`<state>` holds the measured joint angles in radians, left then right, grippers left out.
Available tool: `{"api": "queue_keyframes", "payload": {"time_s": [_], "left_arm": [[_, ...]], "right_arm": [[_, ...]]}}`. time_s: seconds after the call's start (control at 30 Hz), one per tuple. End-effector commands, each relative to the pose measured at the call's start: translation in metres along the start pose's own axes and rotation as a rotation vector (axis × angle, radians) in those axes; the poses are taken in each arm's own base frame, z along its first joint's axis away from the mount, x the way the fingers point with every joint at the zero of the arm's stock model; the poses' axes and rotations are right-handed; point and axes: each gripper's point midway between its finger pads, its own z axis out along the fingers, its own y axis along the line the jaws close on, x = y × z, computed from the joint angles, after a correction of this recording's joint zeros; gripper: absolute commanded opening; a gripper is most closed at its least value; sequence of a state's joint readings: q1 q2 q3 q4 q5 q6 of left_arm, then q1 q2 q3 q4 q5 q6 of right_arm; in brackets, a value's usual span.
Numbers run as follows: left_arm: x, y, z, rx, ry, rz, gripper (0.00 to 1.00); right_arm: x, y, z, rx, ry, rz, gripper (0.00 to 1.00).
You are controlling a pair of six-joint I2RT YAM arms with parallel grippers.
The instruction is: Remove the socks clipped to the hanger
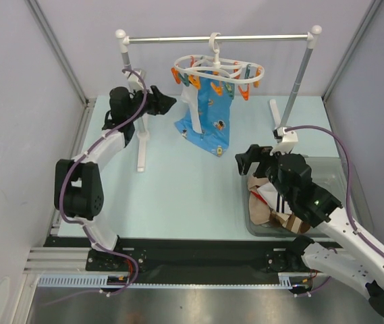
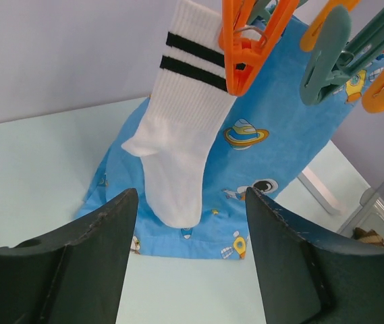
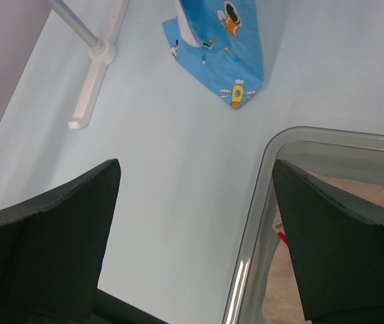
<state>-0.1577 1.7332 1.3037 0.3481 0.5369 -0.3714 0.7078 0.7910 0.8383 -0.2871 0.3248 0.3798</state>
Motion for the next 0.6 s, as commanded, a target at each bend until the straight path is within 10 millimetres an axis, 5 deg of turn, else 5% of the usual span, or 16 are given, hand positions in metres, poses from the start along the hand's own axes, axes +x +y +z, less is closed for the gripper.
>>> {"api": "queue_keyframes", "payload": {"time_s": [0.0,0.2,0.37,0.57], "left_arm": [[-0.019,-0.020,0.003,0.078,-0.094,0.041,0.70],[0.001,-0.034,-0.008,0.037,-0.117,0.000,0.70],[-0.021,-0.034,-0.043,-0.100,-0.176,-0.058,0.71],[-0.012,-0.018,-0.089,-0.288,-0.088,-0.171,0.71]], "right_arm": [[-0.023,0.006,0.002,-0.013,-0.088,0.008,1.00],[0.002,0.019,0.040,-0.052,-0.055,-0.025,0.92],[0.023,0.041,0.080,-0.140,-0.052,0.006,0.83],[0.044,0.070,0.140,-0.245,-0.114,0.025,0.73]]}}
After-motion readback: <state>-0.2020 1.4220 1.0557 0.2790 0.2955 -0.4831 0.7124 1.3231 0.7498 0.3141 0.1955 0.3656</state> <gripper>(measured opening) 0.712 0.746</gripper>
